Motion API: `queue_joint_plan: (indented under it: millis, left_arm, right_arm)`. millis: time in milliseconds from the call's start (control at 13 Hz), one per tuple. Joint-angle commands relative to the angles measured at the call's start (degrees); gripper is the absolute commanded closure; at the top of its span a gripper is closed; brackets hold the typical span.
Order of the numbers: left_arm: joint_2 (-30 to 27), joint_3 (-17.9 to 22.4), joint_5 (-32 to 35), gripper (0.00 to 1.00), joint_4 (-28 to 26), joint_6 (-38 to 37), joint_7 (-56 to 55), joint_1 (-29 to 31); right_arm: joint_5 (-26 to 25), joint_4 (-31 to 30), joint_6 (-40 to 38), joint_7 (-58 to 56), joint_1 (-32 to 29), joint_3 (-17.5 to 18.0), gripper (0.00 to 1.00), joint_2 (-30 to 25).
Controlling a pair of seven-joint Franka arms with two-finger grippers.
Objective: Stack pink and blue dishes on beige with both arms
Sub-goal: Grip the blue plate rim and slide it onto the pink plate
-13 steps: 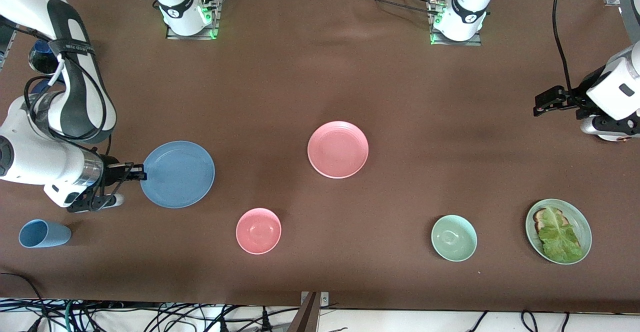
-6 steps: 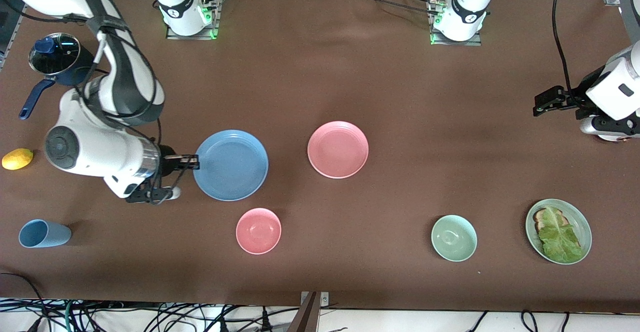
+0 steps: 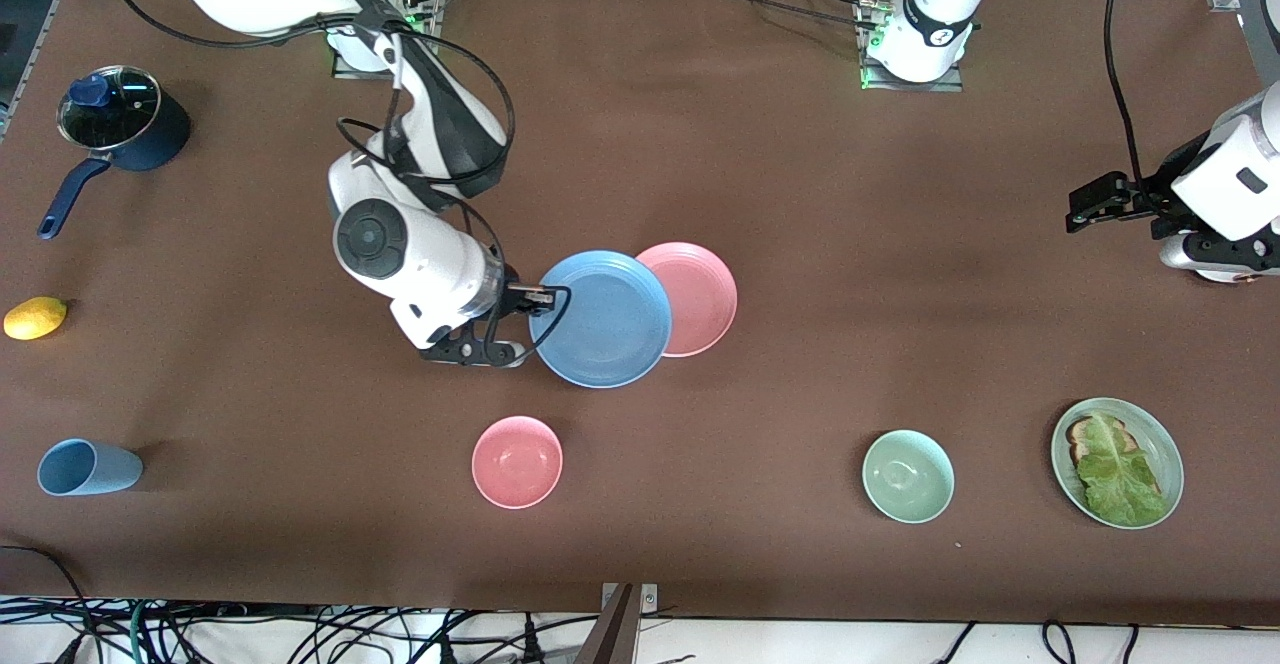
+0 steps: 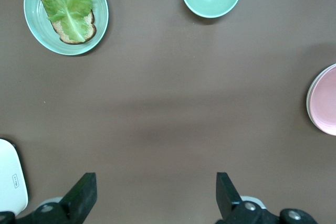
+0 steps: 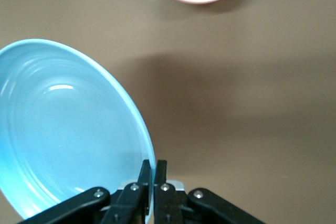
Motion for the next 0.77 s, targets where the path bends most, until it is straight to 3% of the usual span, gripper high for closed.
queue_joint_plan:
  millis: [0, 386, 540, 695]
  left_arm:
    - [-0.5, 0.1, 1.3, 0.0, -0.5, 0.6, 0.3, -0.3]
    - [-0.5, 0.1, 1.3, 0.0, -0.5, 0.6, 0.3, -0.4]
    - [-0.5, 0.1, 1.4, 0.0, -0.5, 0.6, 0.3, -0.4]
    - [-0.5, 0.1, 1.4, 0.0, -0.5, 0.6, 0.4, -0.3]
  right_arm:
    - [-4.1, 0.4, 3.4, 10.2, 3.9, -0.2, 1.0, 2.9]
    - [-3.4, -3.0, 3.4, 18.0, 6.7, 0.3, 1.0, 3.1]
    - [-3.3, -3.5, 4.0, 20.8, 6.8, 2.8, 1.0, 3.1]
    - [-3.3, -5.5, 8.4, 21.8, 8.5, 2.7, 1.0, 3.3]
